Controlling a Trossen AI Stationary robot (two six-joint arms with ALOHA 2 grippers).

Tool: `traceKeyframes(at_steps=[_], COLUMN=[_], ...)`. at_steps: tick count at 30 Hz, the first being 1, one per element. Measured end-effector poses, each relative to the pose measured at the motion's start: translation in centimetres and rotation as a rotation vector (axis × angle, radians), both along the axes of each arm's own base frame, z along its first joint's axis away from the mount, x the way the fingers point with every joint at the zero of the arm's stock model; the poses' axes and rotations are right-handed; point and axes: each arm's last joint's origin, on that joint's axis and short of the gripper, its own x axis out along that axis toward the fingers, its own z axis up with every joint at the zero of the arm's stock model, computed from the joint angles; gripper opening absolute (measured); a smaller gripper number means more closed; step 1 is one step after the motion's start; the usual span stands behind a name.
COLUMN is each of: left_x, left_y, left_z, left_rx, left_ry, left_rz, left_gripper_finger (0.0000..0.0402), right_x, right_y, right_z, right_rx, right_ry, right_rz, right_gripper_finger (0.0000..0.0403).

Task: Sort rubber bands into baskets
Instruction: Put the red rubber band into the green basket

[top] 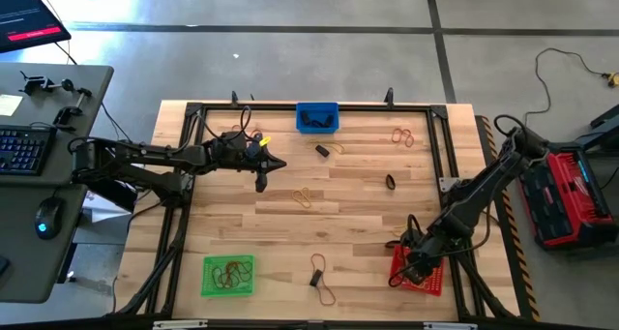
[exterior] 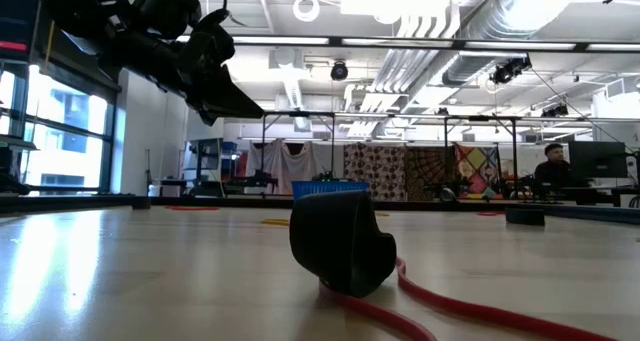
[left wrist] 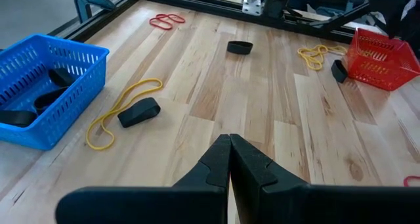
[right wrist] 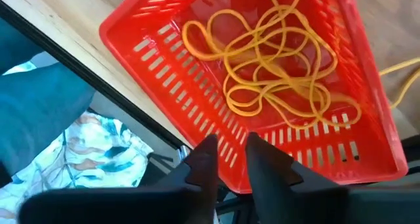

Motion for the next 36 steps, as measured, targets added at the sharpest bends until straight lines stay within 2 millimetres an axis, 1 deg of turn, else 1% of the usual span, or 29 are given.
traceKeyframes(at_steps=[4, 7, 14, 16, 18, 22, 23, 26, 28, 31, 36], left_x=[0.0, 0.0, 0.0, 0.0, -0.1, -0.1, -0.1, -0.1, -0.1, -0.1, -0.2], left_y=[0.0, 0.0, 0.0, 0.0, 0.0, 0.0, 0.0, 0.0, 0.0, 0.1, 0.2], left_z=[0.0, 0.0, 0.0, -0.1, -0.1, -0.2, -0.2, -0.2, -0.2, -0.2, -0.3], left_rx=[0.015, 0.016, 0.018, 0.017, 0.014, 0.012, 0.012, 0.005, 0.005, 0.005, 0.016], left_ry=[0.002, 0.002, 0.005, 0.009, 0.018, 0.024, 0.024, 0.023, 0.025, 0.026, 0.044], left_rz=[-0.007, -0.007, -0.004, -0.004, -0.004, -0.004, -0.004, -0.001, 0.006, 0.028, 0.087], left_gripper_finger=[0.0, 0.0, 0.0, 0.0, 0.0, 0.0, 0.0, 0.0, 0.0, 0.0, 0.0], right_x=[0.1, 0.2, 0.3, 0.5, 0.7, 1.0, 1.1, 1.3, 1.4, 1.2, 0.9], right_y=[0.1, 0.1, 0.2, 0.5, 0.7, 0.4, 0.2, -0.5, -1.2, -2.6, -5.3], right_z=[0.4, 0.7, 2.3, 2.8, 3.2, 3.3, 3.4, 3.9, 4.3, 4.8, 5.4], right_rx=[-0.004, -0.012, -0.027, 0.02, 0.044, 0.044, 0.043, 0.03, 0.002, -0.072, -0.193], right_ry=[-0.012, -0.013, -0.029, -0.05, -0.08, -0.124, -0.142, -0.195, -0.247, -0.298, -0.332], right_rz=[-0.005, -0.007, 0.041, 0.082, 0.114, 0.164, 0.175, 0.198, 0.212, 0.228, 0.265], right_gripper_finger=[0.0101, 0.0113, 0.0117, 0.0108, 0.0089, 0.002, 0.001, 0.0012, 0.0005, 0.0004, 0.0001])
